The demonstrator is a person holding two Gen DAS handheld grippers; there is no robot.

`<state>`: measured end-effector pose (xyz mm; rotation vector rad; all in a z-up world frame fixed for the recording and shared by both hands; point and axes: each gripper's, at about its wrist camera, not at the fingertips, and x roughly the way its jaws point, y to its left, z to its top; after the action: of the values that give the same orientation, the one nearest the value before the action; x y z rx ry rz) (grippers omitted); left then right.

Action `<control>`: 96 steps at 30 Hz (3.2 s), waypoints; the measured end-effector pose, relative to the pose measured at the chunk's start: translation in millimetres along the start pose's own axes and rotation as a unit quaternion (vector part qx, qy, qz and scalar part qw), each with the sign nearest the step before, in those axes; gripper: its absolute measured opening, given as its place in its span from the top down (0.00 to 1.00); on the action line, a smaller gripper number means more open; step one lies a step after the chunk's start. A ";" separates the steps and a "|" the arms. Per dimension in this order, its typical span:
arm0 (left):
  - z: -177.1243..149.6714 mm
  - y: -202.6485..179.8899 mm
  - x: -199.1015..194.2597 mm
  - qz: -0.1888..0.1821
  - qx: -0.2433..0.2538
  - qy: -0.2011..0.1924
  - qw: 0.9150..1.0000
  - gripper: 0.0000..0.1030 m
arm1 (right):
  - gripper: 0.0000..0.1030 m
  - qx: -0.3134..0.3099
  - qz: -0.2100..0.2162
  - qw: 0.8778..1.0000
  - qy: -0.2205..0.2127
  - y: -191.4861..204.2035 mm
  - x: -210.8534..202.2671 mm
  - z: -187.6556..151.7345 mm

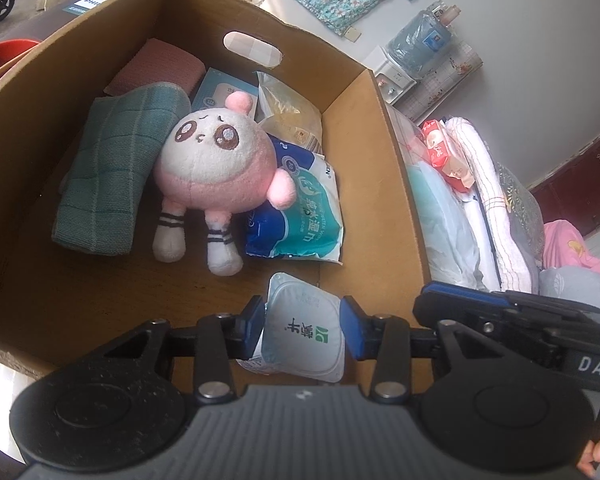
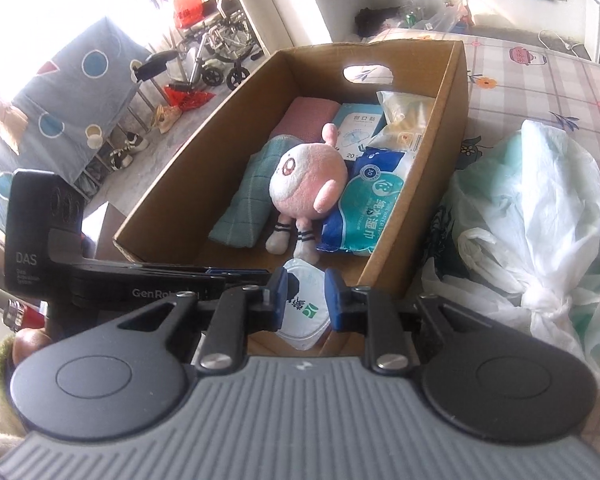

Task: Organize soft objects
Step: 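Lower the yogurt cup into the box and open the left gripper, then move both tools back over the bed toward the striped towel, then close the right gripper on the orange-and-white striped towel and lift it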

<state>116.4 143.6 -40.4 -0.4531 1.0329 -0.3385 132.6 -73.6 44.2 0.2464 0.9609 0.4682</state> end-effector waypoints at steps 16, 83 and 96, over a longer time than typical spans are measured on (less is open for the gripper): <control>5.8 -7.0 29.8 0.017 0.013 0.027 0.999 0.71 | 0.78 0.137 0.013 0.985 -0.107 -55.4 -53.9 -40.5; -107.4 -205.0 75.4 -0.046 0.298 -0.002 0.953 0.15 | 0.77 0.318 -0.259 0.901 -0.141 -251.6 -154.6 -208.5; -114.6 -205.1 80.7 -0.066 0.295 0.030 0.953 0.15 | 0.78 0.368 -0.066 0.920 -0.121 -225.4 -115.4 -218.2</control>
<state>42.3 -93.4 -45.3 0.0296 0.9073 -0.7576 -43.2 -327.4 -83.9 0.8936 0.8679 -0.0718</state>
